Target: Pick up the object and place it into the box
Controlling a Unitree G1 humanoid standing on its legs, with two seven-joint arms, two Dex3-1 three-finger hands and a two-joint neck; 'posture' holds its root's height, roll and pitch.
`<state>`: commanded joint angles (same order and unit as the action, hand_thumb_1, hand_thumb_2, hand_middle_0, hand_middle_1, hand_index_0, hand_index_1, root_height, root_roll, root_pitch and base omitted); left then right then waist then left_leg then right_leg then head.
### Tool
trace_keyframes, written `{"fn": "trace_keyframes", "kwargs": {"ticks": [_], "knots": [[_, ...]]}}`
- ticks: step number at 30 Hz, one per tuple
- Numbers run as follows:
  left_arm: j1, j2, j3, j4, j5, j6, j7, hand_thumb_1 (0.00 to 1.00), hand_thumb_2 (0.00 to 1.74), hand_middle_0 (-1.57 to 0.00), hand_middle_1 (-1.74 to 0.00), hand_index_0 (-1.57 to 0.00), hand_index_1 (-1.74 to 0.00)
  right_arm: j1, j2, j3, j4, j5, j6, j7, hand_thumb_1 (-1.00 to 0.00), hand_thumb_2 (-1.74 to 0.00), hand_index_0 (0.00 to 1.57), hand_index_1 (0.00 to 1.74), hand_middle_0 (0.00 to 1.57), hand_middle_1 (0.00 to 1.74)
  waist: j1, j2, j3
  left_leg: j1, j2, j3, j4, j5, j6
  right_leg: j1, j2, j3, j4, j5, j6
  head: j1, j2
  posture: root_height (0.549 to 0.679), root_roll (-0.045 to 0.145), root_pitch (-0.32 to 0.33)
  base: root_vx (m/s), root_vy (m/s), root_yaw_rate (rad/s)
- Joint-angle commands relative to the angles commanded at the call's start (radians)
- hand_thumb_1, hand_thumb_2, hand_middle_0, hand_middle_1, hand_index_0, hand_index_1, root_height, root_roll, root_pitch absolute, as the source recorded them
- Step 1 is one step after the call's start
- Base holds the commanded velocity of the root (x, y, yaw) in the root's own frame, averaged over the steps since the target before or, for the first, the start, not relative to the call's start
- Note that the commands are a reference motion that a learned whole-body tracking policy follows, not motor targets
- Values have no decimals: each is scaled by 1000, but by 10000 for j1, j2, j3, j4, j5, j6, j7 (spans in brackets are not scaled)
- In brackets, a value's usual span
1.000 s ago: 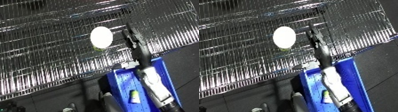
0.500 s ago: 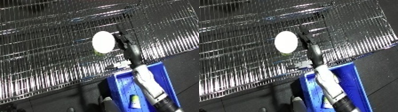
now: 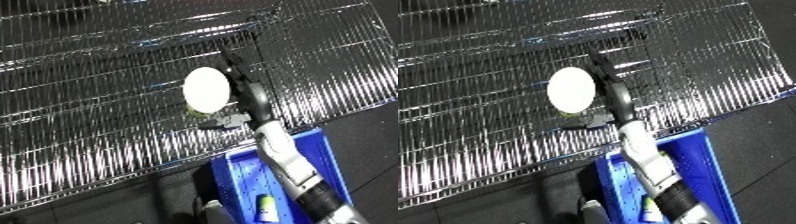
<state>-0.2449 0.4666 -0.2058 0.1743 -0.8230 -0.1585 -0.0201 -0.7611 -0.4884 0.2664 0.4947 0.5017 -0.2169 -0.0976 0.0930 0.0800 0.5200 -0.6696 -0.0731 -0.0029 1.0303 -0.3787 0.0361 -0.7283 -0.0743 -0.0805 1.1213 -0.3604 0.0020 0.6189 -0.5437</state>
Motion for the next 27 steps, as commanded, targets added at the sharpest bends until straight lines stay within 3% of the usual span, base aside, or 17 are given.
{"fn": "trace_keyframes", "kwargs": {"ticks": [7, 18, 27], "knots": [[9, -26, -40, 9, -28, -146, -38, 1000, 1740, -1570, -1740, -1570, -1740, -114, -60, 54, 192, 128, 29, 31, -650, -1131, 1020, 1131, 1020, 1131, 20, 11, 0, 28, -12, -9, -128, 30, 2, 21, 5, 5, -98, 18, -1, -31, 70, 584, 63, 20, -20, 4, 8], [158, -91, 165, -60, 55, -250, -88, 1000, 1740, -1570, -1740, -1570, -1740, 355, -54, -157, -541, -133, 98, -255, -650, -1131, 1020, 1131, 1020, 1131, -90, -77, 0, 454, 0, -27, -670, 145, -47, 398, 50, 41, -526, 114, 54, -218, 156, 593, 63, 20, -26, -11, -25], [460, -128, 534, -173, 170, -349, -107, 1000, 1740, -1570, -1740, -1570, -1740, 1394, 73, -695, -2494, -386, -187, -594, -650, -1131, 1020, 1131, 1020, 1131, -447, -248, 0, 957, 196, 10, -1055, 156, -52, 832, 133, 155, -881, 183, 117, -139, 180, 600, 62, 7, -37, -23, -116]]}}
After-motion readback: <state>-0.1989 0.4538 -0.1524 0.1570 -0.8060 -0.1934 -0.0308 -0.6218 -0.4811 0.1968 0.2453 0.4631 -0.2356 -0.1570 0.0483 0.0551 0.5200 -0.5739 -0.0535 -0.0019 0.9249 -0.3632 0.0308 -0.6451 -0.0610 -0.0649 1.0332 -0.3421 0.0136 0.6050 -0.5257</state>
